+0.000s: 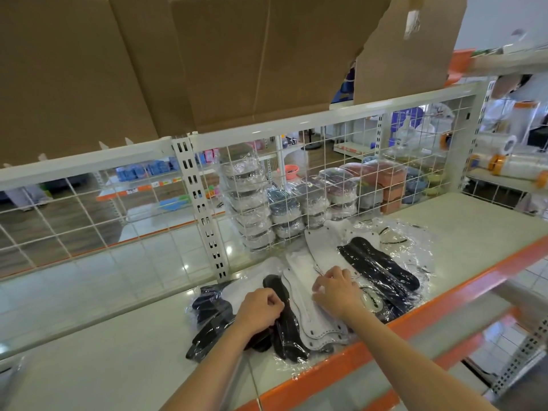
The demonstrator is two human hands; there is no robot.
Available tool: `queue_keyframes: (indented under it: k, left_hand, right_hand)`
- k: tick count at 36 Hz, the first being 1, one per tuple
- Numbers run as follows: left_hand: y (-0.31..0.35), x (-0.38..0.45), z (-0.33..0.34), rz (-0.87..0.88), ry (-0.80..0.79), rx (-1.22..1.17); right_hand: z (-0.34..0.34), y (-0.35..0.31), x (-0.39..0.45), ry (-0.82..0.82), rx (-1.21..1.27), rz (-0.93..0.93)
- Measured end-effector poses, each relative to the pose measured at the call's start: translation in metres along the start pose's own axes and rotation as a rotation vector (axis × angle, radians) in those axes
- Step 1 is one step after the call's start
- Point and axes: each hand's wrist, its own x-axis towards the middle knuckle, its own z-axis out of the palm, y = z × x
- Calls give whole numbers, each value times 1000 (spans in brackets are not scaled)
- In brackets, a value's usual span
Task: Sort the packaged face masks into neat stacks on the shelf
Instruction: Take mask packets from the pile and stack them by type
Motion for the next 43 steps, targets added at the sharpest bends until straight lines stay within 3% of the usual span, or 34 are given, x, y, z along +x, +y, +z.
queue_keyframes:
  k: [5, 12, 18, 24, 27, 31, 35, 39, 43]
  left_hand:
    - [2, -2, -1, 7, -3, -3]
    - [1, -5, -1, -22, -5, -52]
    - [6, -6, 1, -157, 12, -341]
    - [3, -4, 1, -303, 118, -830]
    - [-4, -4, -2, -339, 236, -901]
    - [-14, -7, -12, -339, 273, -990]
    - [-21, -10, -17, -297, 281, -1028]
    - [-20, -11, -15, -281, 321, -969]
    - [-17, -12, -13, -247, 337, -966]
  right_hand:
    - [4, -3, 2, -14, -129, -6]
    - [8, -10, 1, 102, -216, -47]
    - [11, -23, -3, 148, 152, -196]
    - [1, -41, -14, -189, 733, -297]
    - [4, -39, -8, -140, 689, -202]
    - [12, -22, 2, -74, 486, -43]
    - [11, -17, 1, -84, 476, -60]
    - [2, -29, -9, -110, 719, -179]
    - [-2, -41, -15, -228, 958, -180]
